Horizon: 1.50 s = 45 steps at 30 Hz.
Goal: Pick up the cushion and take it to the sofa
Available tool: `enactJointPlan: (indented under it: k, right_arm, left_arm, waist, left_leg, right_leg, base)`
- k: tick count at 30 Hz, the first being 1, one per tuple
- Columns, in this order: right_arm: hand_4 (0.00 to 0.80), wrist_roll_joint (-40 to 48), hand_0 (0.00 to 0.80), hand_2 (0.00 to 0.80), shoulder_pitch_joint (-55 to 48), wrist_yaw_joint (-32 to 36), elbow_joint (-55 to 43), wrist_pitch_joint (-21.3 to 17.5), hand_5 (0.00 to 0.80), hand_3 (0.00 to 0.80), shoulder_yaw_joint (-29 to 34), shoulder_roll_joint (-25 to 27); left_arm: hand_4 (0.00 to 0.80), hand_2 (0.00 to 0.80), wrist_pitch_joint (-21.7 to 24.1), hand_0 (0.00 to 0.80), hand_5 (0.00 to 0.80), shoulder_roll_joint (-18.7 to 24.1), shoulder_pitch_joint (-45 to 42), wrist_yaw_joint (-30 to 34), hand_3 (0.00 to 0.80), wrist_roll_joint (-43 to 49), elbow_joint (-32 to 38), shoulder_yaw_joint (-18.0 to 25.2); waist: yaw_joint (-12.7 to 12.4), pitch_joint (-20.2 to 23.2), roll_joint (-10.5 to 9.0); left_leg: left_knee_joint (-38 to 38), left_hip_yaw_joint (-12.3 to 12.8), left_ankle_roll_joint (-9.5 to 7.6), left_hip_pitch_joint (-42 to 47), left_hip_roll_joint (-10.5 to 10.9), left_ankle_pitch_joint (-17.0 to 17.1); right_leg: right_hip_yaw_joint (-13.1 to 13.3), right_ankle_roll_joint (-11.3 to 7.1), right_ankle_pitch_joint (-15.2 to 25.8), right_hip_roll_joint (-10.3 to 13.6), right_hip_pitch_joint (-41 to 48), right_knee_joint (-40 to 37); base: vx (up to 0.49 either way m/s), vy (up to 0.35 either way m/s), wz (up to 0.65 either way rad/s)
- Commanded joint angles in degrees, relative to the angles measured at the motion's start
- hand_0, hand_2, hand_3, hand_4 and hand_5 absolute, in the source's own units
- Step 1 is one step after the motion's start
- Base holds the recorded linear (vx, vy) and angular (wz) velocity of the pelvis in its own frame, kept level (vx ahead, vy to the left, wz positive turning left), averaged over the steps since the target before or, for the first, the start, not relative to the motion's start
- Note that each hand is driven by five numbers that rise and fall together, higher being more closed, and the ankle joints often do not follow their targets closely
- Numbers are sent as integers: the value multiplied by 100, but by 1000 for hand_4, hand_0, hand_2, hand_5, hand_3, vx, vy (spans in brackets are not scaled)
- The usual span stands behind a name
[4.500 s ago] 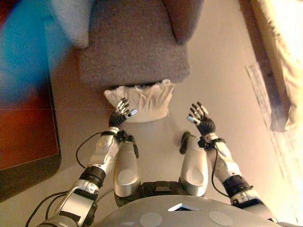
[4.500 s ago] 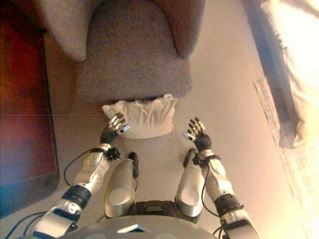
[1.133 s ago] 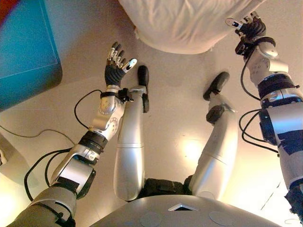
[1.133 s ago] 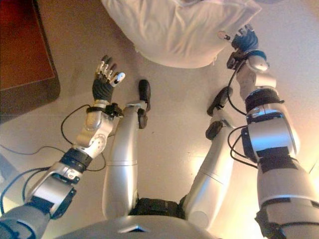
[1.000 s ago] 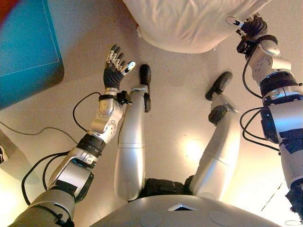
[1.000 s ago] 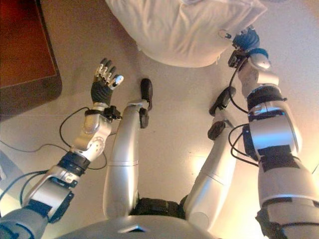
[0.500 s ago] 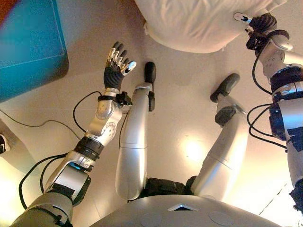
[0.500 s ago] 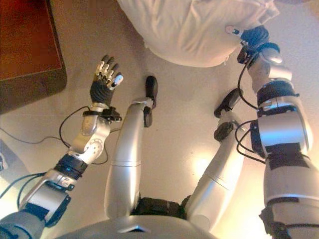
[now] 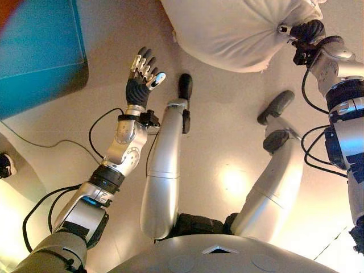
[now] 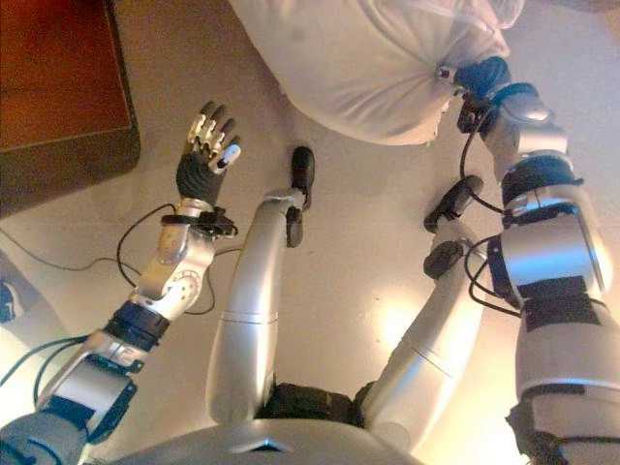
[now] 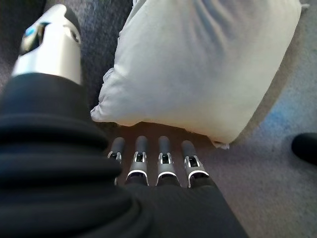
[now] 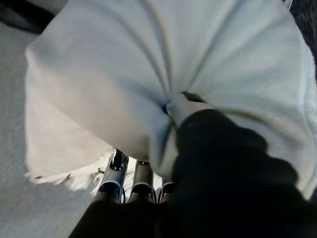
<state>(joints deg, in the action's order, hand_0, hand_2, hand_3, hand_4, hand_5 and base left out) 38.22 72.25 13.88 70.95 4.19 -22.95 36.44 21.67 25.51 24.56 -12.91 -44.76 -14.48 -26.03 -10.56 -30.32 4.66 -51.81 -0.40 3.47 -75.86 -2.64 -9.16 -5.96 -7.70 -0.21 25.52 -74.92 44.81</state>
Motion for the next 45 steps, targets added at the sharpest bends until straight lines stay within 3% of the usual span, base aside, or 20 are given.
enactJointPlan:
  k: [1,8,13,28,36,45]
  right_arm:
    - [800,146,800,800,402,213,-251,-254,800,800,-231,237]
    - [800,152,800,800,441,331,-228,-319,800,800,-230,299]
    - [800,321,800,800,333,281,-290,-677,800,800,-137,353]
    - [800,1095,800,800,-1609,-376,-1826,-1593,800,800,942,103]
    - [800,908,800,800,-2598,-889,-2849,-1648,800,800,1116,21]
    - [800,1013,800,800,-3470,-1277,-3493,-1852,800,800,1627,-89]
  left_arm:
    - [0,0,208,0,0,8,-342,84,0,-203,626,13]
    - [0,0,260,0,0,46,-359,90,0,-233,670,-25]
    - [0,0,349,0,0,12,-380,120,0,-185,666,-14]
    - [0,0,477,0,0,-203,-389,-96,0,221,279,-40]
    - [0,0,405,0,0,-218,-565,-25,0,415,-26,16]
    - [0,0,239,0,0,-132,-907,376,0,412,-211,75]
  waist:
    - [-23,53,586]
    - [-1,53,594]
    - [39,53,568]
    - [482,53,106]
    - [746,53,-167]
    - [906,53,-400]
  left_leg:
    - [887,-35,214,68,-279,463]
    - [894,-31,229,70,-309,468]
    - [994,16,237,196,-357,469]
    - [1458,55,308,1464,-653,344]
    - [1736,269,311,2212,-861,299]
    - [2041,489,247,3151,-927,213]
  right_leg:
    - [282,-368,155,27,-195,107]
    - [296,-375,190,24,-216,92]
    - [246,-387,215,16,-102,-40]
    - [-126,-470,466,-247,1279,-1235]
    - [-247,-526,660,-369,2109,-1978]
    - [-375,-582,777,-470,3108,-2586]
  base:
    - [-3,3,5]
    - [-1,1,1]
    - [0,0,0]
    - [0,-14,-15]
    - [41,-57,-26]
    - [62,-71,-7]
